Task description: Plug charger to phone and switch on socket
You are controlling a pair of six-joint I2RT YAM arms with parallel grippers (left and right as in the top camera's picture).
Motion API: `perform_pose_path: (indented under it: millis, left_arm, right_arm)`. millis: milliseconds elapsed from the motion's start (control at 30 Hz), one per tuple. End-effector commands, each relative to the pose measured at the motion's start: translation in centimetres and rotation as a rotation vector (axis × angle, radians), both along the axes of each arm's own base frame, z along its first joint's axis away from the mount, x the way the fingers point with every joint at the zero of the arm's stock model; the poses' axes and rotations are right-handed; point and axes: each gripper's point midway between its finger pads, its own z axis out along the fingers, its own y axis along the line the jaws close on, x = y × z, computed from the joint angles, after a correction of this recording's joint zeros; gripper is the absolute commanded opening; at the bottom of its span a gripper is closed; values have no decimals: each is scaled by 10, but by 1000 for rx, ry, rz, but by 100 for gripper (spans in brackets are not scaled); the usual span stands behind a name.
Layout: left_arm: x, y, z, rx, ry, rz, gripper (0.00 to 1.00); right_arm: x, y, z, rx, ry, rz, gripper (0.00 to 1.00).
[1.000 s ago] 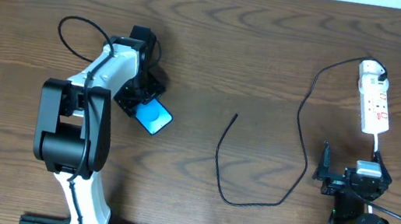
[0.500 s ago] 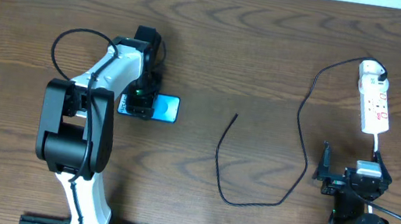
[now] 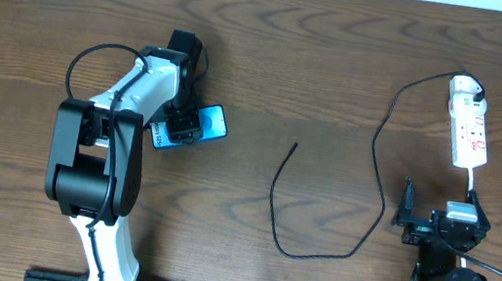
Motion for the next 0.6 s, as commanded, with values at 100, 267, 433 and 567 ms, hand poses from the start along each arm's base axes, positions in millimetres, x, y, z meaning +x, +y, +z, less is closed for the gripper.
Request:
perform_pose_path:
  millis: [100,267,433,567]
  left_arm:
    - [-3,10,-8,54,21,122,8]
    - [-3,10,-8,54,20,114,17]
    - [-3,10,-8,54,20,112,37]
    - [-3,10,-8,54,20,112,63]
  right_arm:
    - [0,0,-1,-13,0,1,99]
    - [0,0,-1,-13,0,1,99]
    - [0,0,-1,-13,0,1,99]
    - [0,0,-1,-13,0,1,99]
